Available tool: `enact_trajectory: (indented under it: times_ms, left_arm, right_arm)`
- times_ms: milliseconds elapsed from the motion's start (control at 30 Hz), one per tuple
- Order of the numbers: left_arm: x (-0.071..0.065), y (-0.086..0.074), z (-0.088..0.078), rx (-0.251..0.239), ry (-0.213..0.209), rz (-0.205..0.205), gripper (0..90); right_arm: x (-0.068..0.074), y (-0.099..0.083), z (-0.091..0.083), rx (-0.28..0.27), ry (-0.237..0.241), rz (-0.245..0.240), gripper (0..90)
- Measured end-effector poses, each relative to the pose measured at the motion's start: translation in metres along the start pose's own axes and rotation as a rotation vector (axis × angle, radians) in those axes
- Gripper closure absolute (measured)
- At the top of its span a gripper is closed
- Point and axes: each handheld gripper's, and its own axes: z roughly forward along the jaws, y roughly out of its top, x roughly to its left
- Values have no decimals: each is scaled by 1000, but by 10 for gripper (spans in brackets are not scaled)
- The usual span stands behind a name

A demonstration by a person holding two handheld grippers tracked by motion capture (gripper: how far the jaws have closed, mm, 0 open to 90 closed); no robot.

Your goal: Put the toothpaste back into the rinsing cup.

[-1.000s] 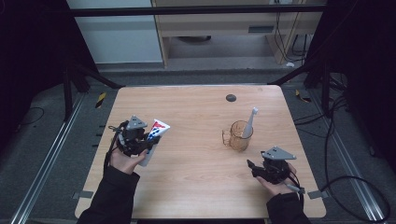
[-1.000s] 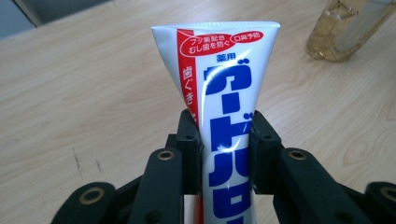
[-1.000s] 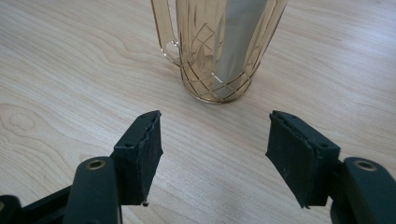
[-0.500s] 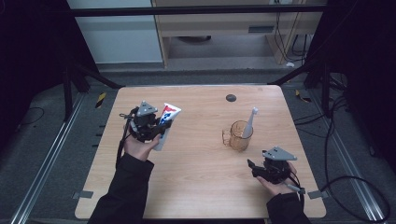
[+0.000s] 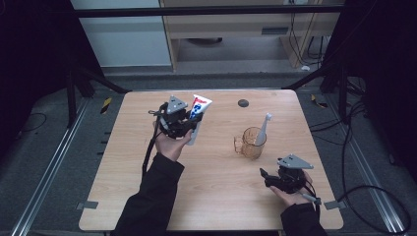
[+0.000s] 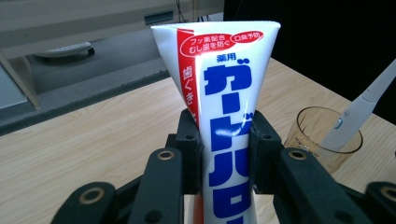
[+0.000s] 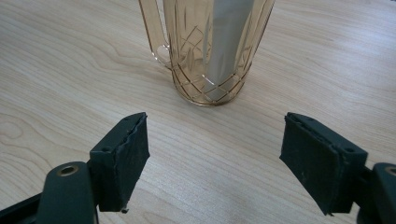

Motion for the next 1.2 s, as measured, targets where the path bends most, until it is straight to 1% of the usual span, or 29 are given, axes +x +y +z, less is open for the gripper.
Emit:
enact_trajectory:
  times_ms: [133, 267, 433, 567, 633, 667, 800, 900, 1000, 1100, 1167, 1200]
  left_arm:
    - [-8, 1, 9, -26, 5, 4, 703]
    - [-15, 1, 15, -56, 10, -8, 703]
    - [-26, 3, 22, -85, 35, 1, 703]
    - [-36, 4, 30, -128, 41, -19, 703]
    - [-41, 5, 33, -145, 52, -21, 702]
    - [-44, 5, 35, -151, 64, -19, 702]
    - [-53, 6, 43, -167, 68, -23, 702]
    - [-59, 6, 48, -190, 85, -23, 702]
    - [-63, 5, 52, -212, 94, -35, 702]
    - [-68, 3, 56, -220, 100, -35, 701]
    - [-70, 2, 59, -231, 106, -44, 701]
    - [-71, 1, 60, -235, 103, -49, 701]
  right_arm:
    - [-1, 0, 0, -3, -4, 3, 222]
    - [-2, -1, 0, -3, -7, 4, 220]
    - [-2, -1, 1, -4, -8, 6, 220]
    - [-2, -2, 0, -7, -10, 7, 218]
    - [-2, -2, 0, -7, -12, 10, 218]
    - [-3, -2, 0, -10, -14, 7, 217]
    - [-4, -2, 0, -15, -17, 11, 213]
    - [-4, -3, 0, -16, -18, 11, 209]
    - [-4, -2, -1, -18, -18, 15, 206]
    - [-5, -3, -1, -22, -24, 14, 204]
    - [-5, -3, -1, -21, -27, 17, 203]
    - [-5, -3, -1, -22, -27, 16, 201]
